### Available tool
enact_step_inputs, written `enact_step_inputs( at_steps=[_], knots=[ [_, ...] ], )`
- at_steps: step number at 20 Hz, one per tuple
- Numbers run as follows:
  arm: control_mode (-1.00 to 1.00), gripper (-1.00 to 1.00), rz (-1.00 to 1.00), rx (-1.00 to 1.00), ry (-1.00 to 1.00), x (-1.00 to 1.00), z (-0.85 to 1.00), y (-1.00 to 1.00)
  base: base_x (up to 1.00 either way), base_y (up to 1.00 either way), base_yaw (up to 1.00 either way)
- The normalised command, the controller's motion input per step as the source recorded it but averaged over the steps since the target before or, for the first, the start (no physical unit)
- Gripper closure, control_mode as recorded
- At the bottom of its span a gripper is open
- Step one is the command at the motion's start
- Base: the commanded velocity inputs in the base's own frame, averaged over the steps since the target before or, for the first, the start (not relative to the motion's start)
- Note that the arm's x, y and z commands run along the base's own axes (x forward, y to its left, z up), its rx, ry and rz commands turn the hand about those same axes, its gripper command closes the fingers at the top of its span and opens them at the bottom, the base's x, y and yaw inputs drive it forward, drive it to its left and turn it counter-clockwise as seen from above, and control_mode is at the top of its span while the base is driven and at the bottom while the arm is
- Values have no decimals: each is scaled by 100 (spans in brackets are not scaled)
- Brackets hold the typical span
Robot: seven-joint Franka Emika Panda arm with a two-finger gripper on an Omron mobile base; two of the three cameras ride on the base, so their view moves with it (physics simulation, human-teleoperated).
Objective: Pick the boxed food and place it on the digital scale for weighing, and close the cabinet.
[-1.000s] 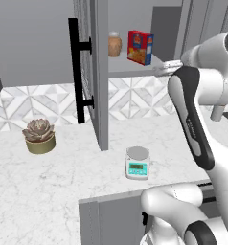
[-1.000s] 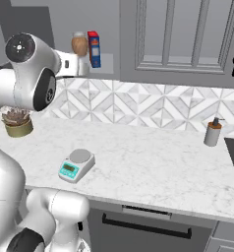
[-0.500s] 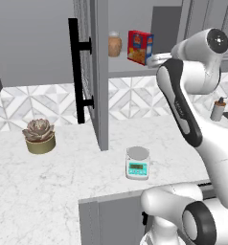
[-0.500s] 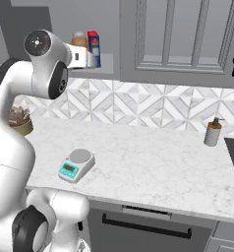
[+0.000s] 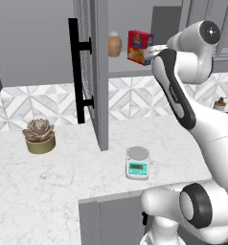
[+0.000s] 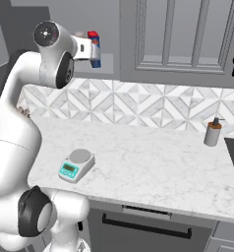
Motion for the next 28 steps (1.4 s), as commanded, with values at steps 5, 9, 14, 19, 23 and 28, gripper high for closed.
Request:
enact_step_inputs(
  at_steps=[5, 9, 14, 19, 23, 28],
  knots=[
    [-100, -100, 0, 0, 0, 36, 6, 0, 0, 0, 0],
    [-100, -100, 0, 0, 0, 33, 0, -1, 0, 0, 0],
    [-100, -100, 0, 0, -1, 36, 0, -2, 0, 0, 0],
    [-100, -100, 0, 0, 0, 33, 0, -1, 0, 0, 0],
    [-100, -100, 0, 0, 0, 23, 0, -8, 0, 0, 0],
    [-100, -100, 0, 0, -2, 12, 0, -2, 0, 0, 0]
  ],
)
